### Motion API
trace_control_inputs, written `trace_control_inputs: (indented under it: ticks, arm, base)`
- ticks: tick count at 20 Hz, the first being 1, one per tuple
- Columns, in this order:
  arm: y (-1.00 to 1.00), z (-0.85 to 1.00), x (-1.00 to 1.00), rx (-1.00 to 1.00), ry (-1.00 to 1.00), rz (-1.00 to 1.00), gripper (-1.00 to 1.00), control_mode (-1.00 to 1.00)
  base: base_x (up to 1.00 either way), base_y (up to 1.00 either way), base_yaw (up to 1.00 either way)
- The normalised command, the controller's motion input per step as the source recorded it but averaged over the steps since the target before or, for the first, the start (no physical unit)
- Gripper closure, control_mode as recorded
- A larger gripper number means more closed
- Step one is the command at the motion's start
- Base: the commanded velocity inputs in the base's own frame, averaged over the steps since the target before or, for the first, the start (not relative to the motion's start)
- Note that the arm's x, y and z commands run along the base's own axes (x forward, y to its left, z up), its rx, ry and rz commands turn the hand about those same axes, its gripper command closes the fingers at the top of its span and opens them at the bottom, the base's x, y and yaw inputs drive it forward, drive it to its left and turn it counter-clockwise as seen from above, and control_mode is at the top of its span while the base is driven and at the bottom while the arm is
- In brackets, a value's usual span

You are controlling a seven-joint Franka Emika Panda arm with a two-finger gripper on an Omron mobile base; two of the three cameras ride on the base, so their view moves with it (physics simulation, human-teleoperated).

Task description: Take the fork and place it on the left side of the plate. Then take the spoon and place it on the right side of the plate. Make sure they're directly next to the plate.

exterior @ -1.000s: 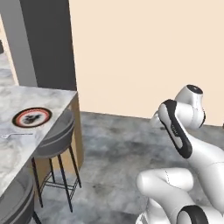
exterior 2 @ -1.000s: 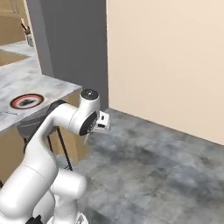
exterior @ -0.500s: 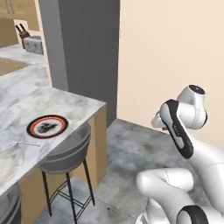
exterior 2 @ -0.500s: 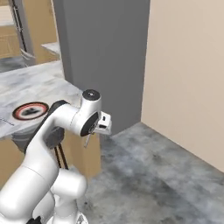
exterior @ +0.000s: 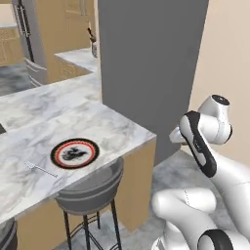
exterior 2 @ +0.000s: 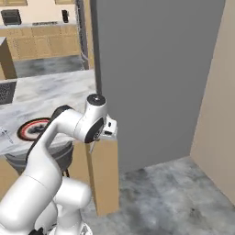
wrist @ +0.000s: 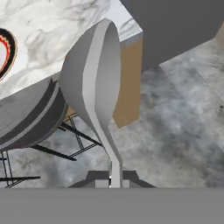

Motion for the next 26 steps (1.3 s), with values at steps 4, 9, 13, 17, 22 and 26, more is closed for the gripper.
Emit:
trace_control_inputs:
  ticks: [4,9,13,17,22,26]
  arm:
    - [0.00,0.00,0.00,0.00,0.00,0.00,1.00,1.00]
    - [0.00,0.00,0.00,0.00,0.00,0.00,1.00,1.00]
    - [0.00,0.00,0.00,0.00,0.00,0.00,1.00,1.00]
    - [0.00,0.00,0.00,0.00,0.00,0.00,1.00,1.00]
    - [0.00,0.00,0.00,0.00,0.00,0.00,1.00,1.00]
    - [0.00,0.00,0.00,0.00,0.00,0.00,1.00,1.00]
  base:
    - [0.44,-0.32,0.60]
    - [0.14,-0.11,0.55]
    - [0.30,-0.17,0.50]
    - [0.35,-0.68,0.28]
    - [0.05,-0.37,0.10]
    - [0.00,0.00,0.00]
